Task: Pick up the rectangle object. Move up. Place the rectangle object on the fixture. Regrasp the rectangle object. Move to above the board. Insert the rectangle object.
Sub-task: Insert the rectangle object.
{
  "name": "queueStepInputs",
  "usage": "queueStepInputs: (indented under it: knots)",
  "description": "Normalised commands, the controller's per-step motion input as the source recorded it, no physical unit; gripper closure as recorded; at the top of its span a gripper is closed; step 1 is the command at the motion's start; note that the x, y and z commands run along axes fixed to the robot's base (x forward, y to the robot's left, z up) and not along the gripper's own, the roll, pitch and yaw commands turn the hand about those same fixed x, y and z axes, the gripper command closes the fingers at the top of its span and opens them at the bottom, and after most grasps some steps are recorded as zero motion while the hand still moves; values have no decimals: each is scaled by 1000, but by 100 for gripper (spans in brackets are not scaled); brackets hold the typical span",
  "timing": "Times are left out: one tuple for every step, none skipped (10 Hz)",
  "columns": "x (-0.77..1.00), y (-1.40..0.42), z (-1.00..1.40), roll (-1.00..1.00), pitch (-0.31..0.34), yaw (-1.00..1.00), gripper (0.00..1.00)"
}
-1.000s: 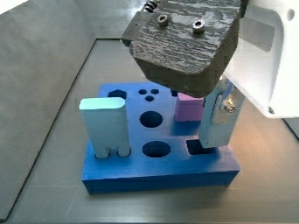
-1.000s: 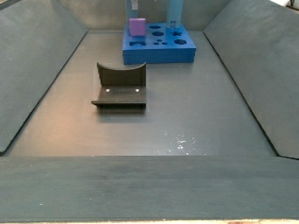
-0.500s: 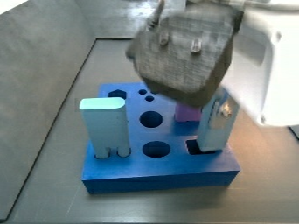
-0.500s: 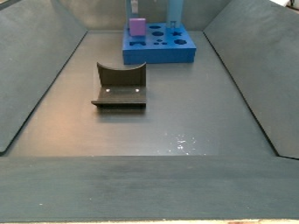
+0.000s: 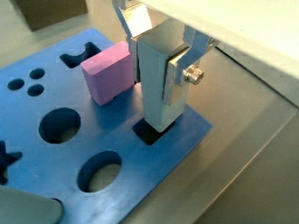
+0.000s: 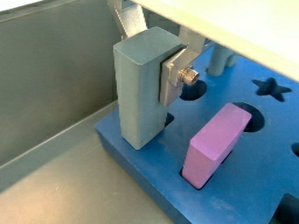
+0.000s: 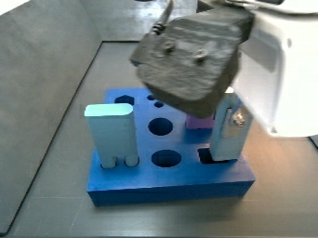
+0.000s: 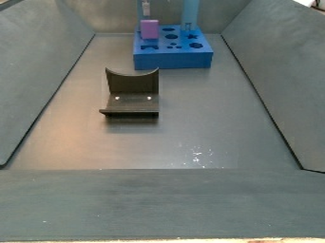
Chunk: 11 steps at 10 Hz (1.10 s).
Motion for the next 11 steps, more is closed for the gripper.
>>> queueStepInputs:
  knots:
    - [-20, 0, 0, 0, 0, 0, 100]
    - [0, -54, 0, 91, 0, -66, 100]
    - [0, -106, -3, 380, 171, -269, 100]
    - [0, -69, 0, 57, 20, -86, 100]
    - [0, 0, 0, 0, -9, 0, 100]
    - [-17, 0, -171, 106, -14, 0, 100]
    - [-149, 0, -254, 131, -37, 23, 100]
    - [-360, 226, -29, 0, -31, 0, 100]
    - [-274, 91, 0, -14, -37, 0, 100]
    - [-243, 46, 0, 0, -180, 74, 100]
    - [-243, 0, 0, 0, -303, 271, 100]
